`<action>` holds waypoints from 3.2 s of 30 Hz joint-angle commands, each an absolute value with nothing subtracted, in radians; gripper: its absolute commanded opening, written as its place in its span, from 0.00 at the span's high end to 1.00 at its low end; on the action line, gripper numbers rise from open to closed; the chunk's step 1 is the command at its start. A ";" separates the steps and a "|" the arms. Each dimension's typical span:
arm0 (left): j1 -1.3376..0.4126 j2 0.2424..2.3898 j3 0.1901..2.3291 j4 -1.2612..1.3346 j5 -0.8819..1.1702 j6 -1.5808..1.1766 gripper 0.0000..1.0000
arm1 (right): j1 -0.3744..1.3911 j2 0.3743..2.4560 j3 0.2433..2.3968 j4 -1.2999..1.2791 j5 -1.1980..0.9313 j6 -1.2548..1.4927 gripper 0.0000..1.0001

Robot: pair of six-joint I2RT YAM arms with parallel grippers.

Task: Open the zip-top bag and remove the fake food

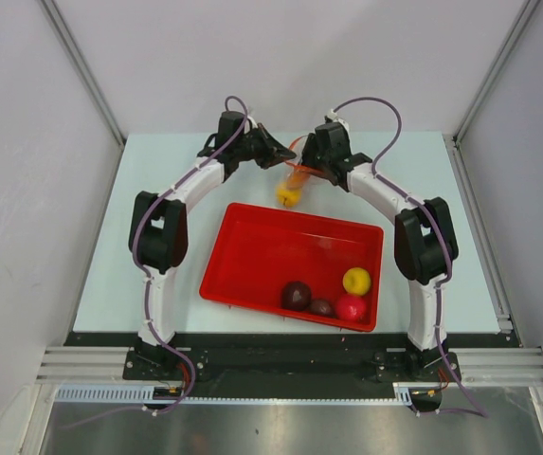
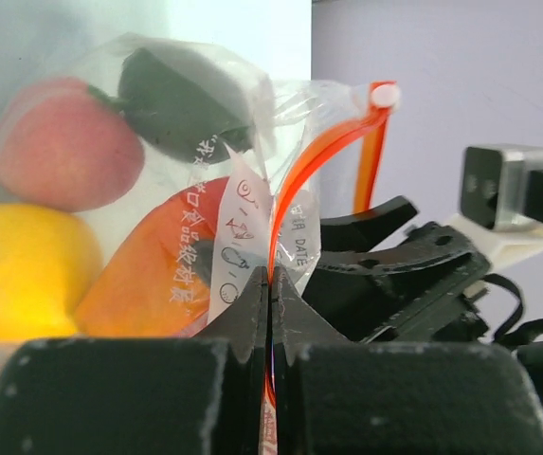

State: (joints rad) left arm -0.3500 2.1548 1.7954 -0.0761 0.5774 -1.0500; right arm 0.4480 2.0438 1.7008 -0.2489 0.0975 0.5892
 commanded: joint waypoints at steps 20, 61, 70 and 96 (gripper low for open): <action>-0.345 2.120 1.829 -0.029 0.598 -1.072 1.00 | 0.376 2.278 2.066 -0.370 -0.126 0.554 0.38; -0.322 2.132 1.809 -0.014 0.601 -1.106 1.00 | 0.379 2.430 2.257 -0.491 -0.225 0.282 0.32; -0.305 2.123 1.801 -0.012 0.575 -1.129 1.00 | 0.402 2.301 2.195 -0.445 -0.135 0.187 0.63; -0.285 2.077 1.718 0.023 0.569 -1.167 1.00 | 0.443 2.003 1.912 0.178 0.137 0.256 0.89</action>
State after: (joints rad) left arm -0.2939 2.1479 1.7325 -0.0032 0.5781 -1.1625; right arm 0.4477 1.9930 1.7473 0.0463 0.1139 0.2073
